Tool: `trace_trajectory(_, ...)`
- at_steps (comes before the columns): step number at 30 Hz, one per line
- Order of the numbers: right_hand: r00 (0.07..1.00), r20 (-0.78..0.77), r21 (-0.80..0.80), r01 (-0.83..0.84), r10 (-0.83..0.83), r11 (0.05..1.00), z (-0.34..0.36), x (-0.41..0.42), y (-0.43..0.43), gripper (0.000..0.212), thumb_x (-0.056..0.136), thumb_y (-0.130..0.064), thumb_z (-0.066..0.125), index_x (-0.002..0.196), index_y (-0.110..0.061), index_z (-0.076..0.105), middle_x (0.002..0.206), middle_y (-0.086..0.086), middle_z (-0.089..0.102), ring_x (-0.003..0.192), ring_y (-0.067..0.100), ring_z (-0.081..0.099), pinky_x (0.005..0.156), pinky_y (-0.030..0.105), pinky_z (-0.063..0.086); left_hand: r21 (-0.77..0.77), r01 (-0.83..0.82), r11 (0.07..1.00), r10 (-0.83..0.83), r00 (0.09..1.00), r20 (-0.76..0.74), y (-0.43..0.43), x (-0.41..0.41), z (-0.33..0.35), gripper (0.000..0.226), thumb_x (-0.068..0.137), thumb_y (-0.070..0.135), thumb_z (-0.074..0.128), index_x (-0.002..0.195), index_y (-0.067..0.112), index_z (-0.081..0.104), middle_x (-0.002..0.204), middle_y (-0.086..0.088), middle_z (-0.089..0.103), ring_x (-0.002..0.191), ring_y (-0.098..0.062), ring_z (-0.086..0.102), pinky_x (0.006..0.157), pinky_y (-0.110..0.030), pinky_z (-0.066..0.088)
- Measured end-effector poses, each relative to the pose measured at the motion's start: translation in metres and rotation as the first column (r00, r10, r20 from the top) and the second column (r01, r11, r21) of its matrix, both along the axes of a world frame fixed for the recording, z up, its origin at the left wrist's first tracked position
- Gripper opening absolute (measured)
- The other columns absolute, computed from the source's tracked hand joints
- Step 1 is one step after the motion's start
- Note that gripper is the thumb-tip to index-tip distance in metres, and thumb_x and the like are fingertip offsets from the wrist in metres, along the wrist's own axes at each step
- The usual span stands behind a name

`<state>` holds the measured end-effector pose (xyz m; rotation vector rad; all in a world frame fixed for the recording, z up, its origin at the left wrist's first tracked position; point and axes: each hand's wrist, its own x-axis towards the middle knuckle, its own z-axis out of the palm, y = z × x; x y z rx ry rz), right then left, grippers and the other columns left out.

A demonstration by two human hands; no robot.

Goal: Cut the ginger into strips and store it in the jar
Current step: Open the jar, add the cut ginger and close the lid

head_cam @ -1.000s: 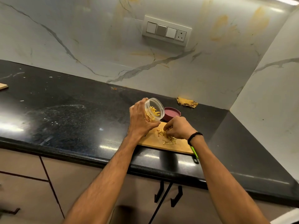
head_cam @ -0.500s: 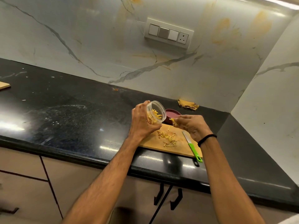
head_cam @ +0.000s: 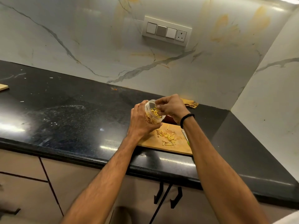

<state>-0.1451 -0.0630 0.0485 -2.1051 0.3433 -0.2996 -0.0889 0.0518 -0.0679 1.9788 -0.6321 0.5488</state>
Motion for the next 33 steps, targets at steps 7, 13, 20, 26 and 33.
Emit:
trace_trajectory(7,0.988,0.050,0.075,-0.149,0.146,0.986,0.010,-0.011,-0.002,0.033,0.089,0.010,0.058,0.117,-0.005,0.067,0.110,0.005,0.069,0.101,0.017,0.065,0.082,0.031,0.058,-0.022,-0.001,1.000,0.001,1.000,-0.020,0.000,-0.002,0.001,0.108,0.058,0.047,0.093,0.146,0.015,0.039,0.139,-0.007,0.049,0.128,-0.021,0.043,0.106,-0.026,0.025)
trace_trajectory(13,0.979,-0.007,-0.121,0.202,-0.204,0.972,-0.022,-0.016,-0.045,0.018,0.087,-0.002,0.066,0.103,-0.009,0.072,0.107,0.010,0.070,0.099,0.022,0.067,0.084,0.036,0.058,-0.021,-0.043,0.999,0.042,0.999,-0.025,0.002,0.003,-0.001,0.108,0.058,0.051,0.091,0.144,0.013,0.040,0.136,-0.007,0.051,0.124,-0.021,0.045,0.101,-0.024,0.026)
trace_trajectory(20,0.928,-0.372,-0.567,-0.243,0.018,0.787,-0.065,-0.037,-0.029,0.036,0.096,-0.005,0.049,0.129,-0.013,0.062,0.122,0.006,0.065,0.111,0.023,0.059,0.091,0.030,0.047,-0.004,-0.083,0.997,0.083,0.996,-0.010,0.002,0.003,-0.002,0.111,0.057,0.055,0.091,0.145,0.014,0.038,0.137,-0.009,0.050,0.125,-0.024,0.046,0.104,-0.031,0.036)
trace_trajectory(26,0.938,-0.345,-0.394,-0.138,-0.007,0.909,-0.045,-0.062,-0.034,0.041,0.094,-0.004,0.055,0.135,-0.013,0.056,0.136,0.004,0.057,0.125,0.019,0.052,0.103,0.033,0.042,0.021,-0.070,0.997,0.070,0.997,-0.022,0.001,0.005,-0.002,0.113,0.058,0.054,0.091,0.148,0.014,0.036,0.139,-0.010,0.047,0.124,-0.024,0.045,0.097,-0.023,0.031)
trace_trajectory(33,0.834,-0.538,-0.470,-0.176,-0.123,0.865,-0.055,-0.067,-0.027,0.079,0.076,-0.047,0.077,0.139,-0.011,0.047,0.140,0.008,0.050,0.126,0.026,0.046,0.101,0.037,0.042,0.029,-0.068,0.997,0.069,0.997,-0.035,0.000,0.001,-0.003,0.113,0.059,0.053,0.092,0.149,0.014,0.035,0.140,-0.010,0.047,0.125,-0.025,0.045,0.096,-0.024,0.033)
